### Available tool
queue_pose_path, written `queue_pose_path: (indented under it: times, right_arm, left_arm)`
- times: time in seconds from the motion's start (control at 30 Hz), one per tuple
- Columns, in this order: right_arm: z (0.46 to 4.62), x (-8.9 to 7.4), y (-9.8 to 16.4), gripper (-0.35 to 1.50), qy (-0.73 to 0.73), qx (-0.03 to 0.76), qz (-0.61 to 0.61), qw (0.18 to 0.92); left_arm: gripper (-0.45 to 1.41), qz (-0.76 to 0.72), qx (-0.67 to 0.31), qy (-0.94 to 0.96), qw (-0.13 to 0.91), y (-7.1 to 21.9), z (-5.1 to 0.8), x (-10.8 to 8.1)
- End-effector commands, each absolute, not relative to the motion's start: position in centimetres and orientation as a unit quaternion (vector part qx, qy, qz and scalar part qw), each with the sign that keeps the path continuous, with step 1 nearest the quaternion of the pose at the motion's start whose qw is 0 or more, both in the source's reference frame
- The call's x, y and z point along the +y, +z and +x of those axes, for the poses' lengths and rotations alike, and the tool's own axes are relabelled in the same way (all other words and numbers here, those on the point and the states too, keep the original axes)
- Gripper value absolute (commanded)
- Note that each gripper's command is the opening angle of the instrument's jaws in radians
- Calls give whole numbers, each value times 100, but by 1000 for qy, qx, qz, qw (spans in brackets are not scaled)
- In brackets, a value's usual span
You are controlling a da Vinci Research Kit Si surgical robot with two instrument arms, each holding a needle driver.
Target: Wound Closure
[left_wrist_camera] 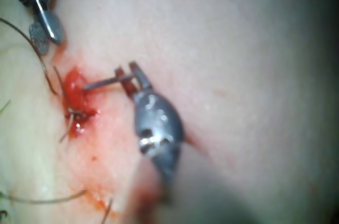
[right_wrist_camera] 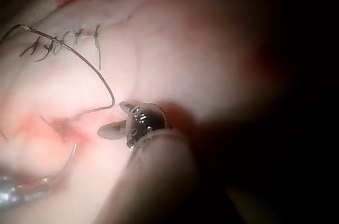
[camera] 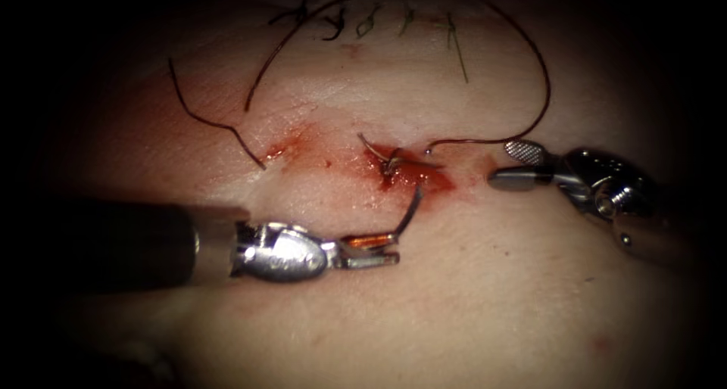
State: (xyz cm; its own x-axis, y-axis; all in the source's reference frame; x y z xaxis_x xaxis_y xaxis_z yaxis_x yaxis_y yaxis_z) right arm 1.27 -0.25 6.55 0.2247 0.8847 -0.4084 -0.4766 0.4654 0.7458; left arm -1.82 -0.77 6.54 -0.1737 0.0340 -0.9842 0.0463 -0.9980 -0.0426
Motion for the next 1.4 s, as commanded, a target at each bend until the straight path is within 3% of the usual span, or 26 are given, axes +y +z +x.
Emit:
queue_pose_path:
  times: [0.03, 0.4, 0.67, 1.4]
  right_arm:
    - [135, -25, 653, 133, 455, 426, 249, 741]
    - [145, -74, 620, 125, 418, 449, 348, 709]
    - [177, -87, 566, 121, 418, 482, 377, 671]
    - [207, -65, 628, 120, 463, 466, 436, 615]
  left_arm:
    - [-45, 645, 37, -763, 4, 652, -182, -83]
    - [-45, 643, 23, -766, 10, 585, -160, -82]
    - [-45, 641, -7, -768, 11, 564, -181, -51]
    - [-45, 632, -28, -774, 21, 598, -195, -66]
